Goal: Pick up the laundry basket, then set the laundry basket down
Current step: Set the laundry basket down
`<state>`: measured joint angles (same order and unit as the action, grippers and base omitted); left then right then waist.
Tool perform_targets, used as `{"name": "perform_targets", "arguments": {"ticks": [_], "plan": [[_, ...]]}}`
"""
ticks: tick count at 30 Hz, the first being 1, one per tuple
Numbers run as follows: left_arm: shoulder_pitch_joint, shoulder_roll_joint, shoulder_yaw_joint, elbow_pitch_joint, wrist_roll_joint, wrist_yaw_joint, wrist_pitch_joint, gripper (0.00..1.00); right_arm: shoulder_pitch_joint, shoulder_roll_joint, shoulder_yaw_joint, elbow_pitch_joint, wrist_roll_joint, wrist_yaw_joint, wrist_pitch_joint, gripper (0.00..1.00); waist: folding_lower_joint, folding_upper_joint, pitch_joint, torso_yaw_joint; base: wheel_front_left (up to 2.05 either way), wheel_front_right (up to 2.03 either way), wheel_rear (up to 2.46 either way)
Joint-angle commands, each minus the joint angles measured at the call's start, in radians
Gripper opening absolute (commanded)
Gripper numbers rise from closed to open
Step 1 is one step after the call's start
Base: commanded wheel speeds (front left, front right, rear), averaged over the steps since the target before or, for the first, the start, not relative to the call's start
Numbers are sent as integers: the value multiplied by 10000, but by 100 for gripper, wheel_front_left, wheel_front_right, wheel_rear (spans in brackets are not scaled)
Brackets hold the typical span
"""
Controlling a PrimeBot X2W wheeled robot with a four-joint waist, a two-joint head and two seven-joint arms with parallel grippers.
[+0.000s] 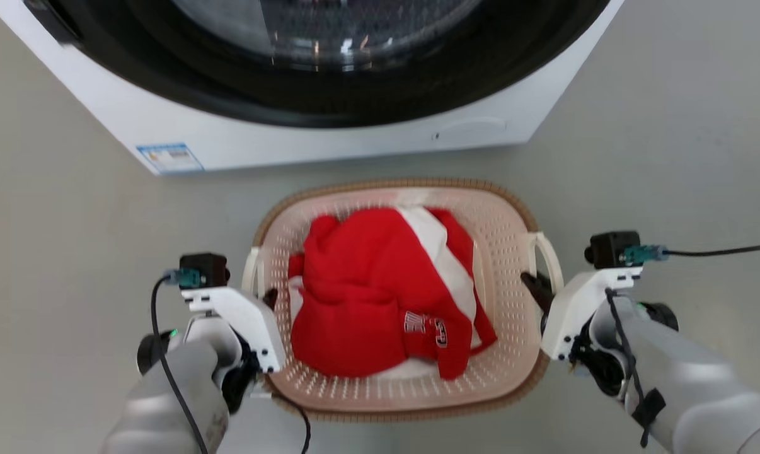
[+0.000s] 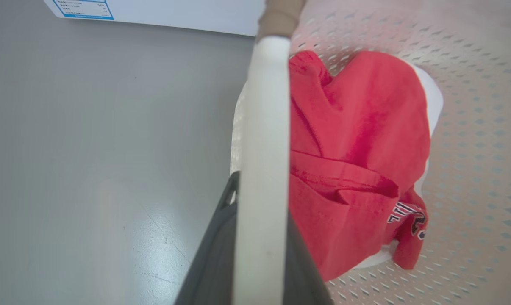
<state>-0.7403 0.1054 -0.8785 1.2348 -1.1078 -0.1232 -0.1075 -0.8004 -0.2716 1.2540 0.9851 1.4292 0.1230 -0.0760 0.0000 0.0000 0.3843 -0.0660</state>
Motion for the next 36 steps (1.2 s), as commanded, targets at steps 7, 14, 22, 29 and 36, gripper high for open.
{"name": "perform_targets", "arguments": {"ticks": [7,14,22,29,36], "plan": [[-1244,418,97,-72,119,-75,-689,0,-703,-366,-93,-219,-31,77,-803,0,0,0,2115,214,0,0,0],[-2238,369,-83,-17,275,-75,-951,0,-1551,-556,-200,16,-394,77,-1680,0,0,0,3435,458,0,0,0],[-2983,204,-245,54,289,-75,-1073,0,-1958,-586,-245,79,-522,77,-1827,0,0,0,4330,710,0,0,0],[-3237,58,-368,116,201,-75,-1120,0,-2074,-562,-263,124,-438,77,-1847,0,0,0,4716,825,0,0,0],[-3394,-40,-508,123,84,-75,-1109,0,-2174,-580,-221,199,-375,77,-1853,0,0,0,5008,865,0,0,0]]}}
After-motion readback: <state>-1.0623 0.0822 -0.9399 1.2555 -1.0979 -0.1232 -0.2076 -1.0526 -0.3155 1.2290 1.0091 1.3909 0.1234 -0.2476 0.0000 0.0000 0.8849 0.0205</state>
